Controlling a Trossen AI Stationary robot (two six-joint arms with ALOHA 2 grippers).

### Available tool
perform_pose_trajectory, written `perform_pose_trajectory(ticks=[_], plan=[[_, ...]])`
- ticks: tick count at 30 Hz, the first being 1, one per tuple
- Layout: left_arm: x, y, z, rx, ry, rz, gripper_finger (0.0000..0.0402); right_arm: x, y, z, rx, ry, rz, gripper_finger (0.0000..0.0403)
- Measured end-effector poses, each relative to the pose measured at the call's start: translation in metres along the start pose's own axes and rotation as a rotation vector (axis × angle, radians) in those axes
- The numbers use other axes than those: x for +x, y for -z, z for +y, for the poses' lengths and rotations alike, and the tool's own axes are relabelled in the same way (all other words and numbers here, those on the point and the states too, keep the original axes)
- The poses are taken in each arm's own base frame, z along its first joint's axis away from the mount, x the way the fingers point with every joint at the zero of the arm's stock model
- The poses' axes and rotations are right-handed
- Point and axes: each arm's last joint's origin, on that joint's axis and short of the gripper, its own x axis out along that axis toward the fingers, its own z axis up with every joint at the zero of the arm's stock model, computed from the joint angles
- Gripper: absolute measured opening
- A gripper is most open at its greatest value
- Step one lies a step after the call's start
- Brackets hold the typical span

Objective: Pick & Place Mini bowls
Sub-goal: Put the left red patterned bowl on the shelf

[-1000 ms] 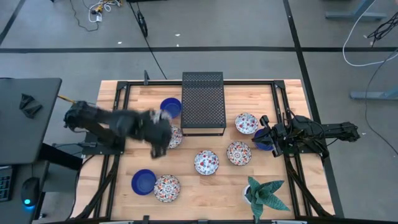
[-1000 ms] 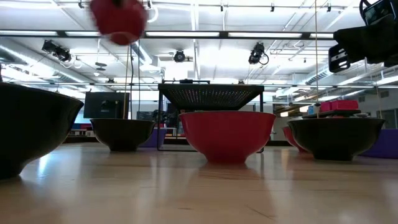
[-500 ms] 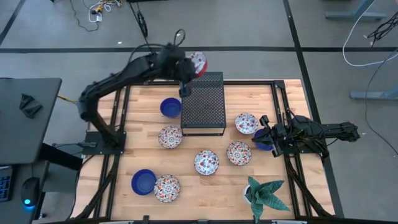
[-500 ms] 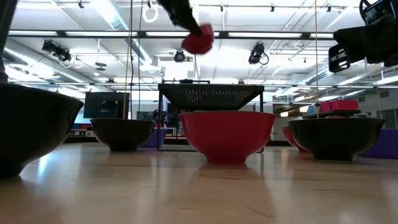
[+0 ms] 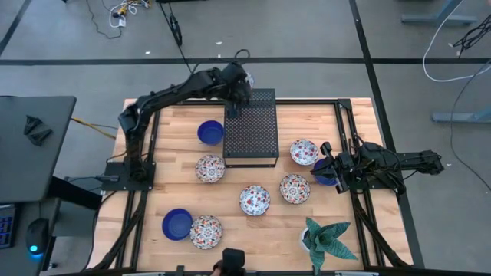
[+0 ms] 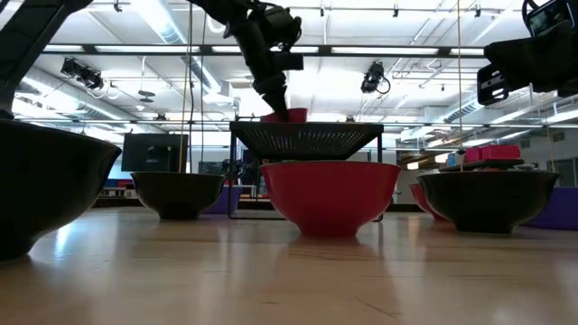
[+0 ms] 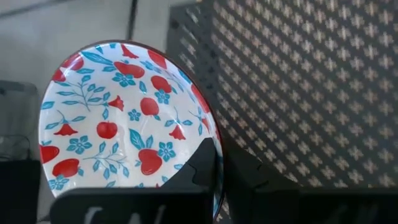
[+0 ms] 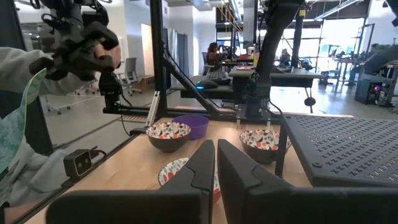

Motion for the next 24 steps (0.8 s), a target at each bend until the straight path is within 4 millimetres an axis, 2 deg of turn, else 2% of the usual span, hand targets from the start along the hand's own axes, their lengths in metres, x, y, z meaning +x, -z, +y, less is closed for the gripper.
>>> perform_pose_trajectory(ticks=[10,15,24], plan=[[-0.001,0.007,-0.014,0.012,0.145,0.065,0.0027,0.000,0.000,0.000,0.000,0.000,-0.001,0.0023],[-0.001,0.006,-0.016,0.015,0.151,0.067,0.0025,0.000,0.000,0.000,0.000,0.000,-0.001,0.0023],[-0.001,0.005,-0.016,-0.005,0.144,0.060,0.0044,0.000,0.000,0.000,0.000,0.000,0.000,0.0023]])
